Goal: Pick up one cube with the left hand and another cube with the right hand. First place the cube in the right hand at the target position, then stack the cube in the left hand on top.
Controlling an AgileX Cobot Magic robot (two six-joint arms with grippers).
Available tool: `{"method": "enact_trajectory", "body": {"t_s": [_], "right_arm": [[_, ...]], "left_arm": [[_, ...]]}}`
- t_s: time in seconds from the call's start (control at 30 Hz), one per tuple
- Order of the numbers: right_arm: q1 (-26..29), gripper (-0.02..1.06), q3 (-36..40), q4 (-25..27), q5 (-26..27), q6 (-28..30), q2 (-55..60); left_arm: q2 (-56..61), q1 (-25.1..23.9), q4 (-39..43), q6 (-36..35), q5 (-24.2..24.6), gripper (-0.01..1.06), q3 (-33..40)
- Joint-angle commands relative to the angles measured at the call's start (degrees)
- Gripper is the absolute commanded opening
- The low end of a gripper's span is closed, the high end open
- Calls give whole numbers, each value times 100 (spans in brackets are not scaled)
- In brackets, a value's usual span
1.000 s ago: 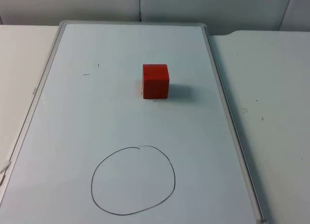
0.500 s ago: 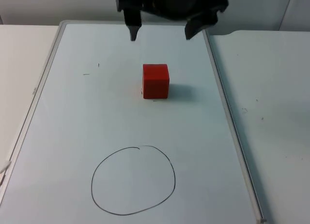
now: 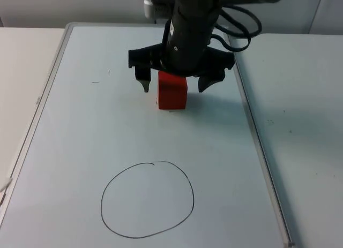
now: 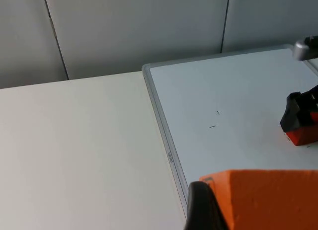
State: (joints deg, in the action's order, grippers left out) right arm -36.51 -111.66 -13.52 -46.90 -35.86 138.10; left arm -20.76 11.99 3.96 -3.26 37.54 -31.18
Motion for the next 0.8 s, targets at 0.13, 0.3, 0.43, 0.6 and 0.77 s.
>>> {"method": "enact_trajectory", "body": {"t_s": [0.13,0.3,0.43,0.6,0.77], "right_arm": [[3,86,-49,-58,163,-130,53],[3,62,-49,-146,171,-187,53],[3,34,-49,-291,93,-363,53],[3,0,-49,-306,54,28,-195],[3,0,-49,-236,-117,941,-945]], "left_arm": [[41,38,-31,-14,-17,2,5],[41,38,-31,-14,-17,2,5],[41,38,-31,-14,-17,2,5],[41,38,-31,1,5,2,5],[41,38,-19,1,5,2,5]]}}
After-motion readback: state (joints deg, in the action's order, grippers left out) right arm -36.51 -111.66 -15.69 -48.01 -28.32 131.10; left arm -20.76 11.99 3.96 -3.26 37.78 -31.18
